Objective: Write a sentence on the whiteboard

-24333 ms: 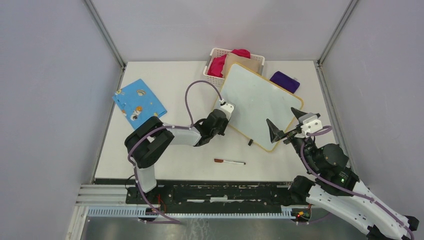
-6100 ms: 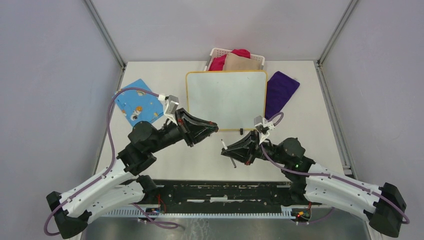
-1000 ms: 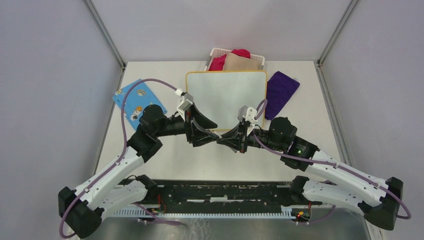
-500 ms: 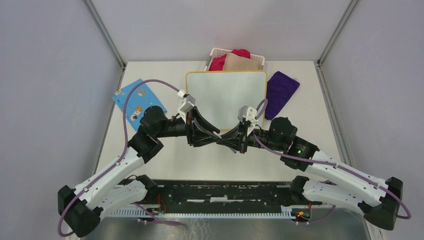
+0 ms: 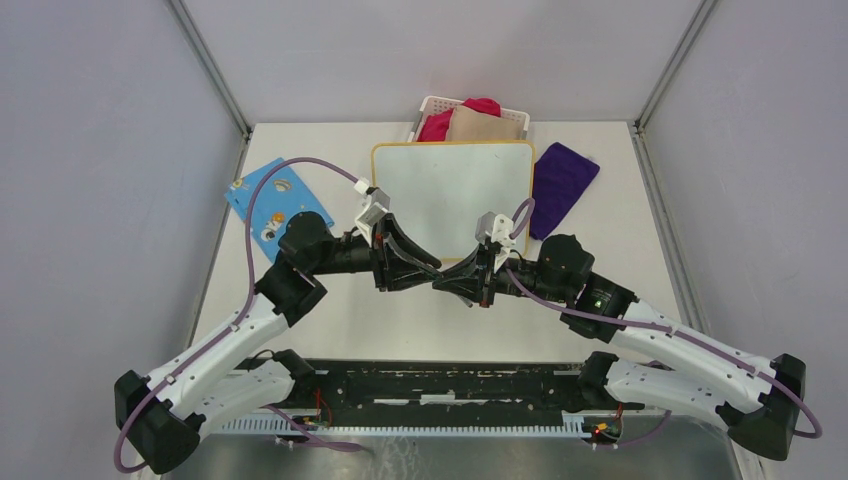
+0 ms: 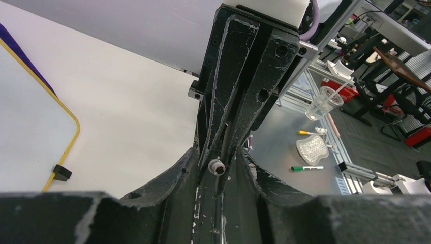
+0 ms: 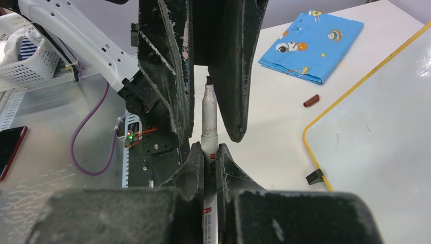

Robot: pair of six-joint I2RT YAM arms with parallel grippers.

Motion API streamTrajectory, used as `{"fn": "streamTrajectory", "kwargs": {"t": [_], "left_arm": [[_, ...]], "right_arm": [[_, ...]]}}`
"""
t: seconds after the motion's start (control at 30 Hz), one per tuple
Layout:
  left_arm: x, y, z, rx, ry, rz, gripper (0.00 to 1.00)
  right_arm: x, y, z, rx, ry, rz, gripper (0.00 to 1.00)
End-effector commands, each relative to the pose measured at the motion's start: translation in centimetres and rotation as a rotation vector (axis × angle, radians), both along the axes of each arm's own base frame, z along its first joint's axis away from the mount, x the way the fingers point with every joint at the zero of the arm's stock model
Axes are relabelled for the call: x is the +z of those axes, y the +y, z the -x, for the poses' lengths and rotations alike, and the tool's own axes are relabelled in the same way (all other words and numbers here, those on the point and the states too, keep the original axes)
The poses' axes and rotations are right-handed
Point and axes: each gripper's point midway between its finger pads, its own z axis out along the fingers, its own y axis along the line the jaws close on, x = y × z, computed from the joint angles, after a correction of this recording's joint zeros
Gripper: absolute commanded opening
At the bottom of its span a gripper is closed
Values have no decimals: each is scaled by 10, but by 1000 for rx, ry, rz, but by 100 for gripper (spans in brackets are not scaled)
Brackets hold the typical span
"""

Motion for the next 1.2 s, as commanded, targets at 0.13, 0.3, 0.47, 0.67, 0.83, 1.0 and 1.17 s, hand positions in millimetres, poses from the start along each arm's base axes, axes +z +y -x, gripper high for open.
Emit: {"fn": "streamTrajectory", "kwargs": {"t": [0.13, 0.3, 0.47, 0.67, 0.83, 1.0, 1.17], "left_arm": [[26, 2, 10, -33, -50, 56, 25], [25, 2, 10, -34, -45, 54, 4], [27, 3, 8, -8, -47, 63, 2], [41, 10, -2, 101, -66, 89, 2], [62, 21, -14, 220, -80, 129, 2], [87, 40, -33, 407, -74, 210, 2], [119, 68, -43, 573, -59, 333, 2]], "right_arm": [[19, 0, 3, 11, -35, -62, 0], [19, -1, 4, 15, -38, -64, 0], [23, -2, 6, 19, -43, -70, 20], [31, -8, 3, -8, -63, -69, 61], [47, -19, -2, -66, -104, -77, 79], [58, -39, -14, -189, -162, -113, 82], [61, -57, -26, -304, -202, -192, 82]]}}
